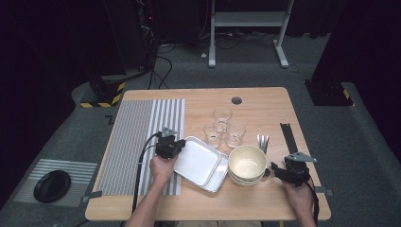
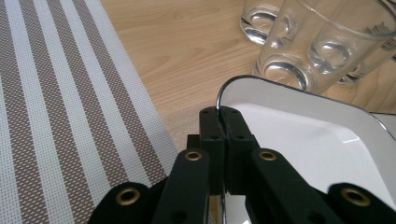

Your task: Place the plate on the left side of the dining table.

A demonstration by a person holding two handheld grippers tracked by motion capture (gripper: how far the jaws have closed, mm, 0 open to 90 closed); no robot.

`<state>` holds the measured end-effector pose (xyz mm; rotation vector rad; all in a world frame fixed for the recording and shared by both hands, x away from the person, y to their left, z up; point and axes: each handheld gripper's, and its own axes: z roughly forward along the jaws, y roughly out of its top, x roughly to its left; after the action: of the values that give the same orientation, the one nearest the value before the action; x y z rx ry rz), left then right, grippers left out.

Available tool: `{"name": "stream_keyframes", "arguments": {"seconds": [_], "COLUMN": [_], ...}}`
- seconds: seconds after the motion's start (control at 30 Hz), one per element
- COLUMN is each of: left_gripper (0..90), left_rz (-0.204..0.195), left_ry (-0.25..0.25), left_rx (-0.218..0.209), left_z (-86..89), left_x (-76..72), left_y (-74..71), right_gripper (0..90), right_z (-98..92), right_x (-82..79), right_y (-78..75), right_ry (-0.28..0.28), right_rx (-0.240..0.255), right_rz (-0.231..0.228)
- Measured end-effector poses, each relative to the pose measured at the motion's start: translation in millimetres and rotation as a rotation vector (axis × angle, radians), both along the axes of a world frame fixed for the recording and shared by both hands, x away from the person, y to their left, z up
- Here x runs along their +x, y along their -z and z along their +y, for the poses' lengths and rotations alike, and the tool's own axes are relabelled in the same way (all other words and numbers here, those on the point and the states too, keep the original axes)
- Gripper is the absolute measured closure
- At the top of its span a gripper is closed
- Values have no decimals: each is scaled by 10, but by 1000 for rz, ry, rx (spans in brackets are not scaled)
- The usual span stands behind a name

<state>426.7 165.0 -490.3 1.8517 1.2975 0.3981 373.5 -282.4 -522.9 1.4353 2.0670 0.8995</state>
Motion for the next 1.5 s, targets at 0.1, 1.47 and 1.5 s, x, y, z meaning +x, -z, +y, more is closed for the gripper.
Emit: {"name": "stream_keyframes", "arguments": {"seconds": [0.1,1.47,1.5], "left_gripper": [886,888,888], "left_rz": [-6,-35,-33], "left_ry": [1,18,17], "left_rx": [0,-54,-56], "left_z": [5,97,100], "left_x": [-10,-95,-98], "left_y": [-16,-169,-170], "right_gripper": [387,381,381], "right_z": [-1,-7,-7], "right_x": [0,4,3], "right_y": [1,5,5], "right_ry": [-1,-9,-9], "right_rx": [-1,-8,-8], "right_rz": [-1,-8,-8]}}
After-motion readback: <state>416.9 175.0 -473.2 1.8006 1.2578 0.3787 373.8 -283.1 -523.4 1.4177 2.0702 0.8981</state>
